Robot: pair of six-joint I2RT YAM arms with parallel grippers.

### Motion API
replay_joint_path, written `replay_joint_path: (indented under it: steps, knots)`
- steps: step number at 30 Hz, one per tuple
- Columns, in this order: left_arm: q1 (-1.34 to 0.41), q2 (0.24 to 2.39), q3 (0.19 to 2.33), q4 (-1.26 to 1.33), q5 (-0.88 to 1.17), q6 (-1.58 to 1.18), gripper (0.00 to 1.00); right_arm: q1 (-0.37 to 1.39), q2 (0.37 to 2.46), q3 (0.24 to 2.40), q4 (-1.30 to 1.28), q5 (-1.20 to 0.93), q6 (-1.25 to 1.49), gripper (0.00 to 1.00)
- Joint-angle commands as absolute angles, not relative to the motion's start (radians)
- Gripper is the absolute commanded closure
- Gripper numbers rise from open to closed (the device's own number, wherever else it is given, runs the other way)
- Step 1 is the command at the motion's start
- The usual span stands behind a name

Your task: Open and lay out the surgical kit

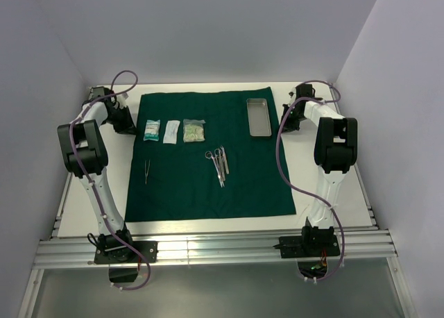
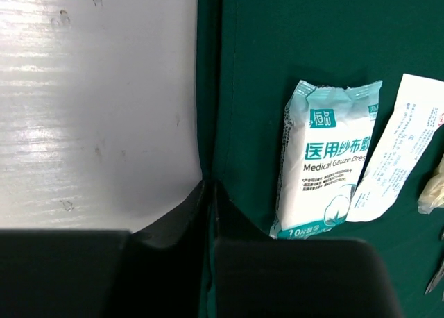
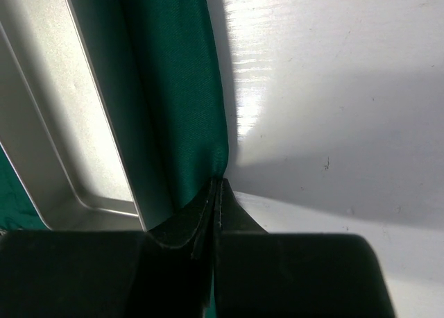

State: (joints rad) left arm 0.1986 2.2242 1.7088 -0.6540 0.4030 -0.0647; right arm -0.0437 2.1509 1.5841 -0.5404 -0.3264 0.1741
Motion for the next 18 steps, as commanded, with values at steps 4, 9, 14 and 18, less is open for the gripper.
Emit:
replay_joint_path:
  steps: [4, 9, 14, 18]
  knots:
    - [0.192, 2.272, 1.762, -0.644, 0.400, -0.078, 0.98, -0.031, 2.177, 1.637, -0.525, -0.350, 0.201, 1.00]
    - [0.190, 2.296, 1.808, -0.641, 0.410, -0.101, 1.00, -0.032, 2.187, 1.655, -0.512, -0.333, 0.206, 1.00]
    - [0.189, 2.310, 1.825, -0.632, 0.413, -0.120, 1.00, -0.038, 2.221, 1.724, -0.517, -0.327, 0.212, 1.00]
    - [0.184, 2.321, 1.836, -0.620, 0.402, -0.130, 1.00, -0.037, 2.253, 1.773, -0.526, -0.325, 0.218, 1.00]
